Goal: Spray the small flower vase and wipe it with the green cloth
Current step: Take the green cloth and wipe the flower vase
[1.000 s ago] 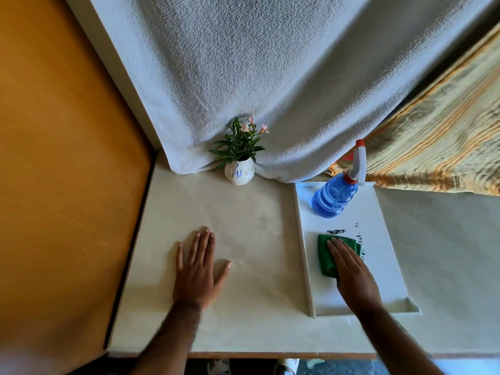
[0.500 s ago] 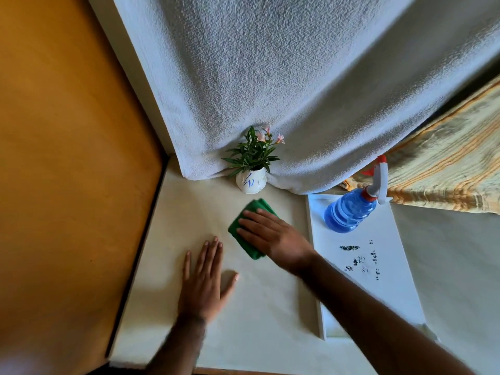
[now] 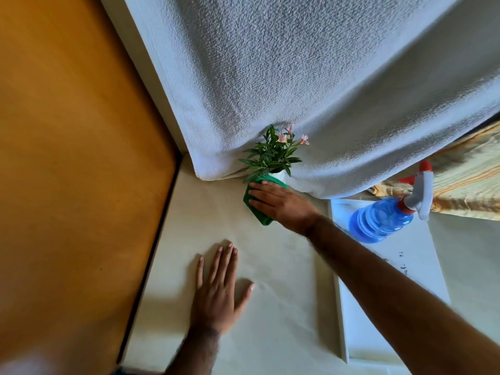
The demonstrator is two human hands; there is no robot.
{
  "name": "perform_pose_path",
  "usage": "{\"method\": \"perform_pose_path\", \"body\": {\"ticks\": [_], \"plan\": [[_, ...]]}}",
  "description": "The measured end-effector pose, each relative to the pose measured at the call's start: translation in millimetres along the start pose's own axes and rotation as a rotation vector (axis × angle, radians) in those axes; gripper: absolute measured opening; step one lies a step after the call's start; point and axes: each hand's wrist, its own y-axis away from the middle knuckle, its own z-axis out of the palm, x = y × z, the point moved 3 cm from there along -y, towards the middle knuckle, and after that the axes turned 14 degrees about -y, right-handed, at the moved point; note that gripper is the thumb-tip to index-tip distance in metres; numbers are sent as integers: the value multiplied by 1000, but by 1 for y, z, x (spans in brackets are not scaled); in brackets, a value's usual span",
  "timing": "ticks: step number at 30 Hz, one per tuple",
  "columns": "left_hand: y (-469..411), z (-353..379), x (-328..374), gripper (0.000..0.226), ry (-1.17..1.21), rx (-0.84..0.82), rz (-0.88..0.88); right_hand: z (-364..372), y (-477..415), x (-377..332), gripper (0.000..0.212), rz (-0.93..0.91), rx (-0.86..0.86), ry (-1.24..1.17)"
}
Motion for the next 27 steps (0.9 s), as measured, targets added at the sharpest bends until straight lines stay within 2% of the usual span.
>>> {"method": "perform_pose_path", "body": {"ticks": [4,12,19,23,27], "plan": [[1,2,1,91,-1,-1,3,20,4,1,40,76,22,-113],[0,-1,-1,89,-10,9,-1,36,7,-14,35,215,22,-348],[0,-5,-1,87,-11,18,-1,8,0,-17,30,70,183,-161],[1,-2,0,90,-15,3,6,4,13,1,32,84,124,-148],[-1,-1,0,89,-12,-16,6,12,22,3,33,139,124,-233]]}}
